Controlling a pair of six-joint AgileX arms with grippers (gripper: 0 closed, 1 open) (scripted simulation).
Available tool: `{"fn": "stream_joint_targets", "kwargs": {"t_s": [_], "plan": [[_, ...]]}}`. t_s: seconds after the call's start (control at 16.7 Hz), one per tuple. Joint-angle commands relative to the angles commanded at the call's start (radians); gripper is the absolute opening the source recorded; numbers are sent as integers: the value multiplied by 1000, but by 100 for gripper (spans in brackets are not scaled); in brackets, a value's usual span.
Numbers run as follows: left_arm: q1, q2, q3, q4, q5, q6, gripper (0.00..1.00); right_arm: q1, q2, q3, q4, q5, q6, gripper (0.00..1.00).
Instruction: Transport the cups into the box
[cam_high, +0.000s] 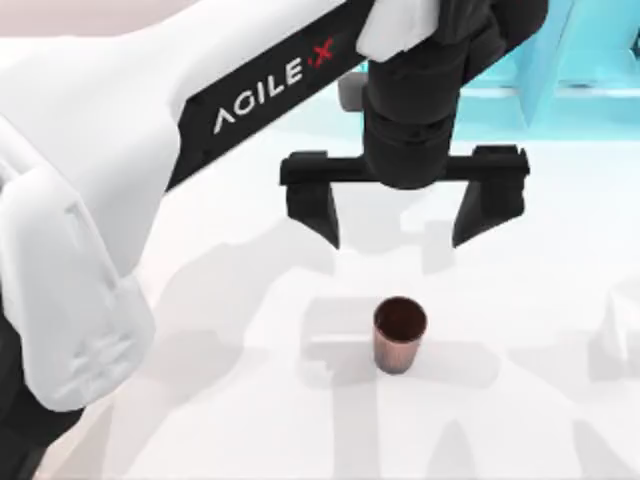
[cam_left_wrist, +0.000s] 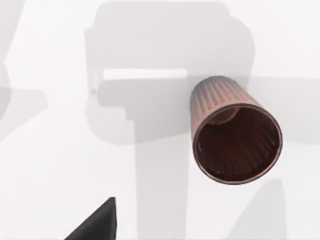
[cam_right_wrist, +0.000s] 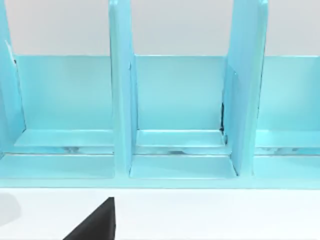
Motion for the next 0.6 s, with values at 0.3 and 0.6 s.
{"fn": "stream_joint_targets", "kwargs": {"t_s": [0.3,0.6], "plan": [[-82,73,60,-4,-1,-79,100,0,0,0,0,0,0,100],[-79,69,40,12,-1,-77,100,0,0,0,0,0,0,100]]}}
